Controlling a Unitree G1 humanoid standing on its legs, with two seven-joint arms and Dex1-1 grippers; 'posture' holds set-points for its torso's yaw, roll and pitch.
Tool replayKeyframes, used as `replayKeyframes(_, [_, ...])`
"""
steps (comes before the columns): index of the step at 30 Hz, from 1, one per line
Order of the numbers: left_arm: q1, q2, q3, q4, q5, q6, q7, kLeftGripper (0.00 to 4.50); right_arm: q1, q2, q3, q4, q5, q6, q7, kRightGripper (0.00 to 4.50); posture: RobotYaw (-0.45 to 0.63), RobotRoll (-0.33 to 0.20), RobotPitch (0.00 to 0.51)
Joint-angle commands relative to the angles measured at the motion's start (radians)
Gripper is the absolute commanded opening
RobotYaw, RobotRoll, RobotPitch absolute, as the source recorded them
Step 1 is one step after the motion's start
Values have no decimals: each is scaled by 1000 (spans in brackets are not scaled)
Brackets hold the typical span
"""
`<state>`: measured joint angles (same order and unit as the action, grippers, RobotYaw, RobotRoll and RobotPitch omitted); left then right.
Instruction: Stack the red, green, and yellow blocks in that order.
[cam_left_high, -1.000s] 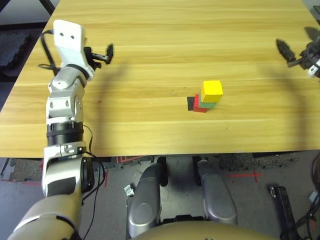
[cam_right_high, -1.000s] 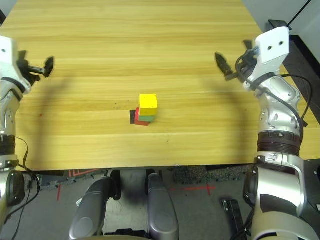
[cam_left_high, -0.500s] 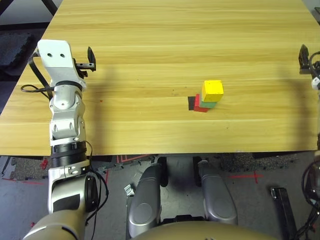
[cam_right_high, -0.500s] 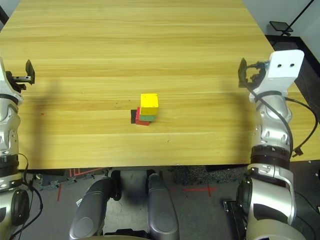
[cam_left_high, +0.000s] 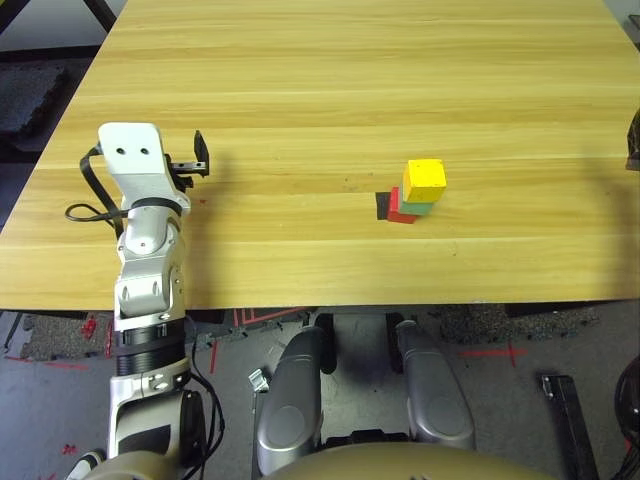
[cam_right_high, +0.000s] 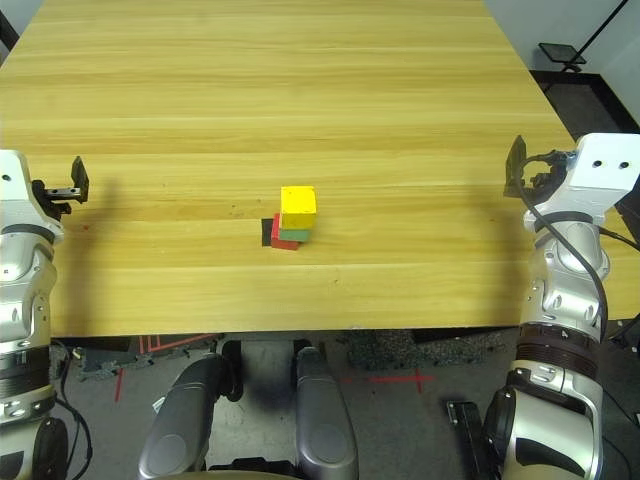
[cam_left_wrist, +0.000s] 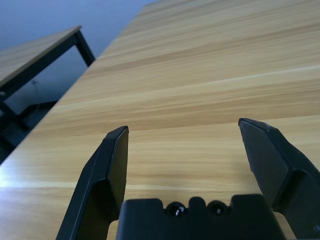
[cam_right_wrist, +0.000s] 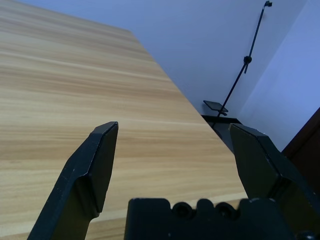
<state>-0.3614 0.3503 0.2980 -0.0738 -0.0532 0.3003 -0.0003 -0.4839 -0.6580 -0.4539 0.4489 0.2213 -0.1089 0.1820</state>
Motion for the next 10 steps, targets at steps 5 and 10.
replayKeyframes(5, [-38, 16, -14, 55, 9, -9, -16, 4482, 64, 13, -31, -82, 24, 31, -1, 4500, 144, 111, 365])
replayKeyframes(10, [-50, 26, -10, 45, 6, -6, -20, 4482, 66, 11, -29, -88, 33, 39, -1, 4500, 156, 112, 354])
